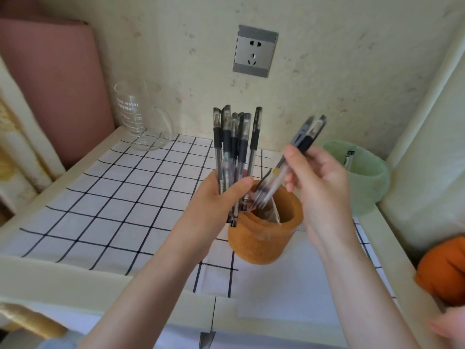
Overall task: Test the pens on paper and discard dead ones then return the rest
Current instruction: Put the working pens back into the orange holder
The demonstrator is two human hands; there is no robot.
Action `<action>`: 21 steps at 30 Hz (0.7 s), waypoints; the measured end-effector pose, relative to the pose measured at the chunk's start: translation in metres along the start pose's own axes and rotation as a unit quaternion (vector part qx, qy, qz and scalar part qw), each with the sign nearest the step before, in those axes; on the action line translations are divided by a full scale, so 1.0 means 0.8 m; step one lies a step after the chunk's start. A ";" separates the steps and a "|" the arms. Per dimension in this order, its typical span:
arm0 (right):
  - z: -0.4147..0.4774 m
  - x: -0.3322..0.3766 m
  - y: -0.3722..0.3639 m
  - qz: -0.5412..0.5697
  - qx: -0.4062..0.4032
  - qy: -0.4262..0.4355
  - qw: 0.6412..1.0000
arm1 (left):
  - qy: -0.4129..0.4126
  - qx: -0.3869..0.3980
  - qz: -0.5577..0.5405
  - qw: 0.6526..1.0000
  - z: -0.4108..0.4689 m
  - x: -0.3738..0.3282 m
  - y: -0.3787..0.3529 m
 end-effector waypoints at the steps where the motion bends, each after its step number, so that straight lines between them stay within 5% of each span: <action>1: 0.001 0.003 0.007 0.009 -0.021 0.014 1.000 | -0.001 0.001 -0.005 1.000 0.000 0.000 0.002; 4: 0.004 0.006 0.016 -0.054 -0.043 0.032 0.997 | -0.003 0.008 -0.028 1.000 0.000 -0.001 0.005; 10: 0.003 -0.033 -0.008 -0.245 0.035 -0.064 0.967 | 0.000 0.008 -0.039 0.999 -0.001 0.000 0.005; 21: -0.001 -0.011 -0.003 -0.183 -0.009 -0.021 0.983 | 0.004 0.021 -0.030 0.999 0.000 -0.003 0.000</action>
Point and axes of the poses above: each hand's wrist, its own z-axis towards the middle knuckle, its own y-axis out of the back of the hand, x = y × z, the point moved 9 cm from there along z, towards the middle knuckle, and after that the axes turned 12 degrees about x, right-handed, at the moved point
